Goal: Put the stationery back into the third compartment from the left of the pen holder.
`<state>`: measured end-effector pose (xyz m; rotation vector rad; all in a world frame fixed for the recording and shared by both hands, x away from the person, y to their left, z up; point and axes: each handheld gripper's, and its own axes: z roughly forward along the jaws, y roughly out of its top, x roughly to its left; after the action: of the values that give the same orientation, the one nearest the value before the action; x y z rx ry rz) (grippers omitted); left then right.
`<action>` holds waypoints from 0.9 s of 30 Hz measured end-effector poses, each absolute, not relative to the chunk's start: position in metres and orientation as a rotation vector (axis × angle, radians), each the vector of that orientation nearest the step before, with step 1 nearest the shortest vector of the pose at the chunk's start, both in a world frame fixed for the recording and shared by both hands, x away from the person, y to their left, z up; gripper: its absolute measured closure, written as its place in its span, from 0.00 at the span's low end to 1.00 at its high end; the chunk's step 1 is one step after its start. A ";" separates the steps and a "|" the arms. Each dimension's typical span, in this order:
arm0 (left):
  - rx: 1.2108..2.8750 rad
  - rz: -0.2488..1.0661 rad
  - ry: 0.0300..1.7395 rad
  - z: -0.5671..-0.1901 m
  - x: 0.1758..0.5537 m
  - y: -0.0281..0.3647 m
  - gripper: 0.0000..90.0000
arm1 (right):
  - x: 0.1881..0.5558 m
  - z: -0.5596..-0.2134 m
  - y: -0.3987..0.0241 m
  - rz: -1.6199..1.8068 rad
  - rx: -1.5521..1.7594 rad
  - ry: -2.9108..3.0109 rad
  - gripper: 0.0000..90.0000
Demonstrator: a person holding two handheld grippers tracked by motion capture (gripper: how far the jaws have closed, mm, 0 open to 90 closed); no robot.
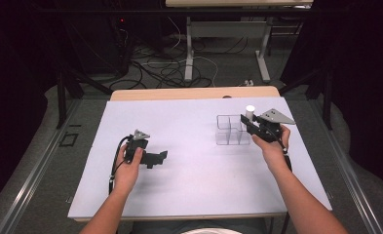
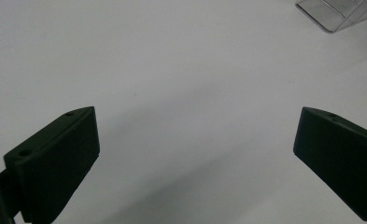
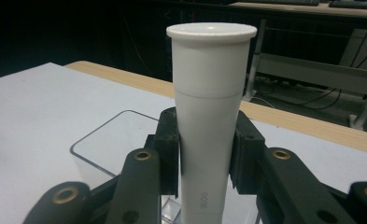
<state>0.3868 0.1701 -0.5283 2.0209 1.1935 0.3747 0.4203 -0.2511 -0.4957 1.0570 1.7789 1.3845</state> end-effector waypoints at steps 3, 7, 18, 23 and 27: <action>2.026 0.380 1.193 -0.528 0.387 0.171 0.00 | 0.423 -0.499 -0.250 1.391 1.074 1.757 0.76; 2.024 0.380 1.201 -0.528 0.387 0.171 0.01 | 0.424 -0.502 -0.248 1.393 1.075 1.758 0.76; 2.036 0.390 1.192 -0.528 0.387 0.171 0.01 | 0.428 -0.509 -0.249 1.360 1.071 1.755 0.77; 2.033 0.387 1.196 -0.529 0.387 0.171 0.01 | 0.430 -0.512 -0.249 1.347 1.080 1.765 0.77; 2.037 0.388 1.192 -0.529 0.386 0.171 0.01 | 0.430 -0.512 -0.249 1.334 1.089 1.774 0.77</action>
<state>0.3858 0.1712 -0.5288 2.0369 1.1917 0.3885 0.4303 -0.2491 -0.5124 1.0893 1.7740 1.3337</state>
